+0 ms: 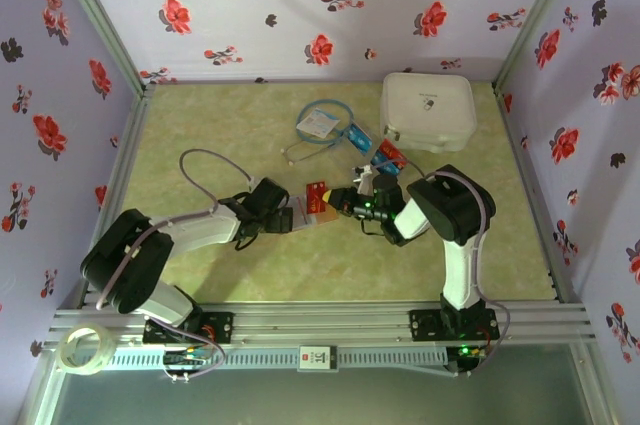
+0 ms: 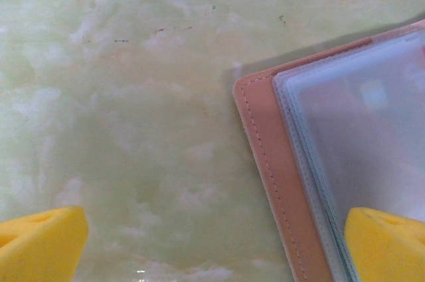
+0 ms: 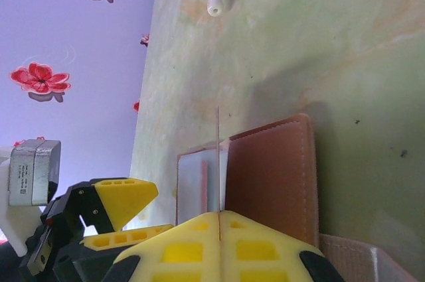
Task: Put the credit cards into the card holder
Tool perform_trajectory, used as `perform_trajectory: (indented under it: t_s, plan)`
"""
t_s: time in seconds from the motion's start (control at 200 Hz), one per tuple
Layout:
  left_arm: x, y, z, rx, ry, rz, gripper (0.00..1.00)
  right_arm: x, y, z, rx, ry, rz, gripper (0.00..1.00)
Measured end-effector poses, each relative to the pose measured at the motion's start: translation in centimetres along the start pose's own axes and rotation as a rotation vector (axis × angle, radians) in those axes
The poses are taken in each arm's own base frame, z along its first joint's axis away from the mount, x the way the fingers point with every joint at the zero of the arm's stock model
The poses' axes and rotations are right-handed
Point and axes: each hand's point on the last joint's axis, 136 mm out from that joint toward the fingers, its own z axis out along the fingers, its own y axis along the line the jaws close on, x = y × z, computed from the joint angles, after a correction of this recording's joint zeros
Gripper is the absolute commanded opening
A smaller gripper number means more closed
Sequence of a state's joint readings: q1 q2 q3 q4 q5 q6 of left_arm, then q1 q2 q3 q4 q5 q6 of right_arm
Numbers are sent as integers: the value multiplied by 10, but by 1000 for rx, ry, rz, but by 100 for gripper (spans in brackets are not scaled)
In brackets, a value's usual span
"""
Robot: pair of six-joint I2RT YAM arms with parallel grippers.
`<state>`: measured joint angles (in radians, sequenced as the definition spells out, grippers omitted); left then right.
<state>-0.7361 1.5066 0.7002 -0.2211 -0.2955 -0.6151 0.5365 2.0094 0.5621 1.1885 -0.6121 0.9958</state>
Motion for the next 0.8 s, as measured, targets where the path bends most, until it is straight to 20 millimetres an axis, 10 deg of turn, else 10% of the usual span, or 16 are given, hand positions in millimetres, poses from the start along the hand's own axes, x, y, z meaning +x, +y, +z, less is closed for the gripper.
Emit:
perform_trajectory:
  t_s: [0.8]
  plan:
    - [-1, -1, 1, 3, -5, -2, 100, -3, 7, 3, -39, 0, 13, 0]
